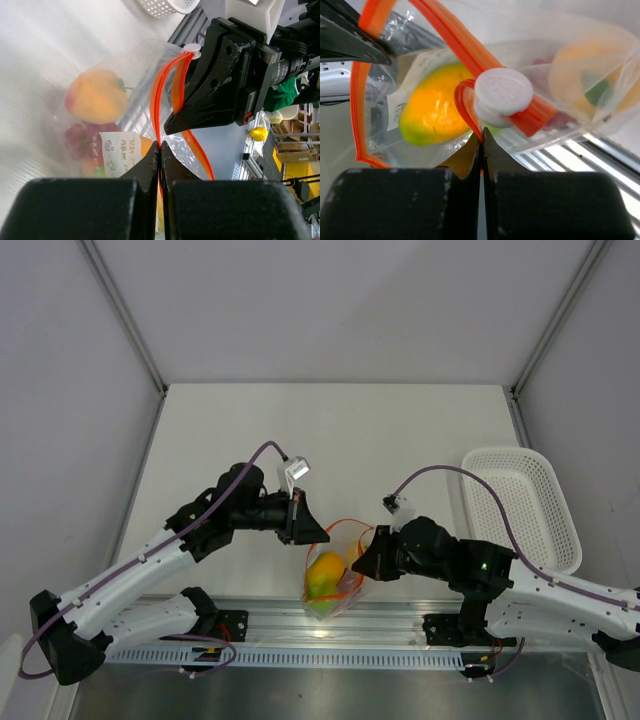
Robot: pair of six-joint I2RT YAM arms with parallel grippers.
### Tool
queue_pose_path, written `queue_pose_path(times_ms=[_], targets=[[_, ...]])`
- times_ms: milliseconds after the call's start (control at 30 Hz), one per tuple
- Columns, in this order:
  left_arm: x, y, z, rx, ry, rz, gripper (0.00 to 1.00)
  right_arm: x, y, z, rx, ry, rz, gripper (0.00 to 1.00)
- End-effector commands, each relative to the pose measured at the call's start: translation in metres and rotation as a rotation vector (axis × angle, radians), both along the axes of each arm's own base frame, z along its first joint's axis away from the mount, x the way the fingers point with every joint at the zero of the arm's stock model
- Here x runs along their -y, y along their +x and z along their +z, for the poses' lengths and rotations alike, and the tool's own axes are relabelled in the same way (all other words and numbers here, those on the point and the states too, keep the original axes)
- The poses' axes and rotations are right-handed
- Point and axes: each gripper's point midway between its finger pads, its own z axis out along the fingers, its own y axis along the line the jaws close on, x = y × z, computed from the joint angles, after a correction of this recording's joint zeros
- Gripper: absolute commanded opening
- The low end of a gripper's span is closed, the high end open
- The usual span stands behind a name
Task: Place the food in the zip-top bag and seal the zipper
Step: Adjust the zipper food storage bag at the center of the board.
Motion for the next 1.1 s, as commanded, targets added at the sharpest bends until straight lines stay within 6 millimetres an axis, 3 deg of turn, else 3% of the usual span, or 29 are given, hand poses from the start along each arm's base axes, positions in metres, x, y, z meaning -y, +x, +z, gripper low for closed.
queue_pose_path(times_ms=[0, 267, 367, 400, 500, 600, 867, 1067], targets=[[0.003, -0.001, 0.019, 0.081, -0.05, -0.035, 0.01, -0.01, 0.0, 0.03, 0.005, 0.119, -0.036, 0.0], [0.009, -0.006, 0.027, 0.094, -0.074, -0.087, 0.01, -0.018, 0.01, 0.052, 0.007, 0.166, -0.098, 0.0], [0.011, -0.011, 0.032, 0.106, -0.086, -0.115, 0.2, -0.021, 0.014, 0.054, -0.016, 0.173, -0.135, 0.0], [0.011, -0.014, 0.034, 0.119, -0.084, -0.13, 0.38, -0.021, 0.017, 0.057, -0.02, 0.183, -0.156, 0.0], [0.011, -0.019, 0.039, 0.162, -0.083, -0.142, 0.62, -0.025, 0.02, 0.063, -0.04, 0.211, -0.193, 0.0], [0.009, -0.024, 0.043, 0.198, -0.089, -0.151, 0.75, -0.023, 0.025, 0.067, -0.048, 0.21, -0.24, 0.0], [0.013, -0.03, 0.032, 0.282, 0.002, -0.162, 0.85, -0.022, 0.035, 0.073, -0.136, 0.282, -0.384, 0.0], [0.019, -0.035, 0.015, 0.329, 0.076, -0.163, 0.86, -0.028, 0.035, 0.07, -0.211, 0.289, -0.46, 0.0]])
